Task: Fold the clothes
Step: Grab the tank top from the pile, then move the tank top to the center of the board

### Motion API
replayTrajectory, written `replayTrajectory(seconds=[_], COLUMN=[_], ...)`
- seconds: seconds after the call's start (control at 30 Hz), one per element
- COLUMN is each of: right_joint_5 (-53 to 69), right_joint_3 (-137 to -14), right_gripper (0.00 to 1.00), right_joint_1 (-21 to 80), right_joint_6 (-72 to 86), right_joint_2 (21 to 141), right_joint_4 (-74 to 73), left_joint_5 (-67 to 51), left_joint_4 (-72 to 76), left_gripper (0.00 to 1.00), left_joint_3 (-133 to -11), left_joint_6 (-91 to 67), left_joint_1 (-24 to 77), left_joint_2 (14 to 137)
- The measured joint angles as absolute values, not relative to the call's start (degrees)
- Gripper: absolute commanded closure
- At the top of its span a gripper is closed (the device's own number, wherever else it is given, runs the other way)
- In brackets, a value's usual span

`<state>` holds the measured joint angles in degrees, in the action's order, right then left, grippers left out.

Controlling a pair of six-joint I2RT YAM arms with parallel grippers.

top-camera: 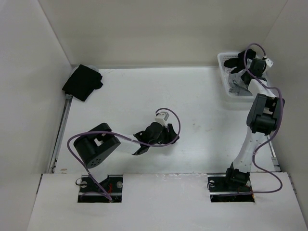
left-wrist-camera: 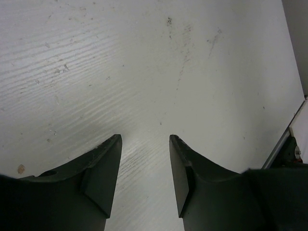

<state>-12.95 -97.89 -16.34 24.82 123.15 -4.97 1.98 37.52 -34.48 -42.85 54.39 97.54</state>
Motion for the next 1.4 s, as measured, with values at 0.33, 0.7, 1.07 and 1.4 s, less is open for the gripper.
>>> replayTrajectory(seconds=[0.33, 0.7, 1.07, 1.4], right_joint_5=[-13.4, -15.0, -18.9, -11.7], right_joint_3=[-79.5, -73.4, -80.0, -73.1], right_gripper=[1.0, 1.0, 1.0, 0.88], right_joint_1=[-15.4, 19.2, 48.7, 31.9], right_joint_6=[26.2, 26.5, 21.6, 37.9], right_joint_2=[105.2, 55.2, 53.9, 95.6], right_joint_4=[4.9, 9.0, 8.5, 10.0], left_joint_5=[0.5, 0.4, 4.1, 3.6], left_joint_4=[38.1, 39.6, 32.9, 25.2], left_gripper=[0.58, 0.58, 0.57, 0.58], left_joint_3=[-34.9, -28.3, -17.5, -15.4], left_joint_6=[-43.6, -46.7, -52.4, -52.3], left_joint_1=[54.2, 44.5, 20.5, 14.0], left_joint_2=[98.8, 89.1, 57.3, 55.5])
